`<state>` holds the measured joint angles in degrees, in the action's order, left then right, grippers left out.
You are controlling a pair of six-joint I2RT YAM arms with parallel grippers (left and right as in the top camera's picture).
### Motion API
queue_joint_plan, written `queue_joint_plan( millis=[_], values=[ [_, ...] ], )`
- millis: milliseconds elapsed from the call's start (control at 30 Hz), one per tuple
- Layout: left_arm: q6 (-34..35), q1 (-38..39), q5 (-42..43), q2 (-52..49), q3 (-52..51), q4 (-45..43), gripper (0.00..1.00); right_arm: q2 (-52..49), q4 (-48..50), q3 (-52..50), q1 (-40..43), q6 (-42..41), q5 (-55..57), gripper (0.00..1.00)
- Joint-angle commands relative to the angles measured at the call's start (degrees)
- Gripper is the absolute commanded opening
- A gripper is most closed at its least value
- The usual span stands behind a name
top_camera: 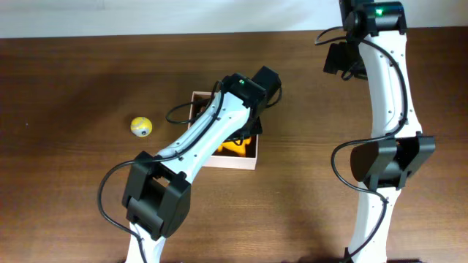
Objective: Pack container
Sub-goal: 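Lift the orange duck and carry it right over the box, then lower the orange duck into the box front and release it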
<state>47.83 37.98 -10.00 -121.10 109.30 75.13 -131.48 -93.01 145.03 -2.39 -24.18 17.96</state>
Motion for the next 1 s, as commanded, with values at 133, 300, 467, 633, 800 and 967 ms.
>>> queue_joint_plan(
  millis=[133, 300, 467, 633, 800, 967],
  values=[
    [0.98, 1.03, -1.11, -0.61, 0.59, -1.51, 0.02, -0.13, 0.02, -0.13, 0.17, -0.26, 0.07, 0.99],
    [0.98, 1.03, -3.37, -0.61, 0.59, -1.40, 0.02, -0.13, 0.02, -0.13, 0.17, -0.24, 0.07, 0.99],
    [1.01, 1.09, -3.34, -0.61, 0.59, -0.61, 0.02, -0.13, 0.02, -0.13, 0.17, -0.26, 0.07, 0.99],
    [1.01, 2.62, -2.84, -0.61, 0.59, -0.55, 0.02, -0.13, 0.02, -0.13, 0.17, -0.24, 0.07, 0.99],
    [0.98, 5.64, -3.21, -0.61, 0.59, -0.57, 0.02, -0.13, 0.02, -0.13, 0.17, -0.24, 0.07, 0.99],
    [0.98, 7.41, -6.78, -0.74, 0.59, -1.42, 0.02, -0.13, 0.02, -0.13, 0.17, -0.26, 0.07, 0.99]
  ],
)
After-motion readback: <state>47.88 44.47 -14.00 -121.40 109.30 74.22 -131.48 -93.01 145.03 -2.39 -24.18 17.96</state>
